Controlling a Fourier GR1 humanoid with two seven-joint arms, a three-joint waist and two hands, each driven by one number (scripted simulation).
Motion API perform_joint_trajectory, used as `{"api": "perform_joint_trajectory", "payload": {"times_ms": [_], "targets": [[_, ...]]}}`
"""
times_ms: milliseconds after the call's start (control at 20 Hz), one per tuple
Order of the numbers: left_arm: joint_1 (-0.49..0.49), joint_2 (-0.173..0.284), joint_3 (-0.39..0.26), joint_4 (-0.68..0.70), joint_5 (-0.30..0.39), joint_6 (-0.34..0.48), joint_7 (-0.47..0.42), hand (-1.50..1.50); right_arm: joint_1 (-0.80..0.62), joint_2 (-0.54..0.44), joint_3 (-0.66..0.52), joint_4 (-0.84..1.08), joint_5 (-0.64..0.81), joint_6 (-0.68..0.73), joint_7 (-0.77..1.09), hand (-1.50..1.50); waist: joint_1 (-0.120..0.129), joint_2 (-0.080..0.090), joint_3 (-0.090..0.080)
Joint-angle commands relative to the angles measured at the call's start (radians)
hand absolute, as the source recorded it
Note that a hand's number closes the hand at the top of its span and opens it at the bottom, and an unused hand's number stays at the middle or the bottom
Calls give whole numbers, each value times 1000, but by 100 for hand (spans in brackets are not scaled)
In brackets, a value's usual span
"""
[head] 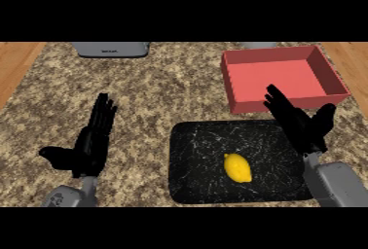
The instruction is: Pick the lemon from the tray and place it in the cardboard box
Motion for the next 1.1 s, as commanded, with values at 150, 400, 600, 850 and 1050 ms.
{"api": "perform_joint_trajectory", "payload": {"times_ms": [150,400,600,850,1050], "targets": [[-65,200,-46,-38,-149,-92,-2,0,-206,-117,-44,-230,-48,204,-94,-150,-7,25,-1],[-101,303,-85,-56,-196,-196,27,0,-294,-332,-30,-256,120,373,-214,-150,2,42,-2],[-145,313,-67,-20,-211,-234,0,0,-232,-363,-35,-238,235,450,-491,-150,-4,48,-2],[-154,320,-36,-6,-178,-279,13,0,-225,-448,9,-266,449,472,-735,-150,-2,48,-3],[-159,325,-23,-28,-194,-280,40,0,-244,-493,78,-333,580,476,-669,-150,-4,41,-4]]}}
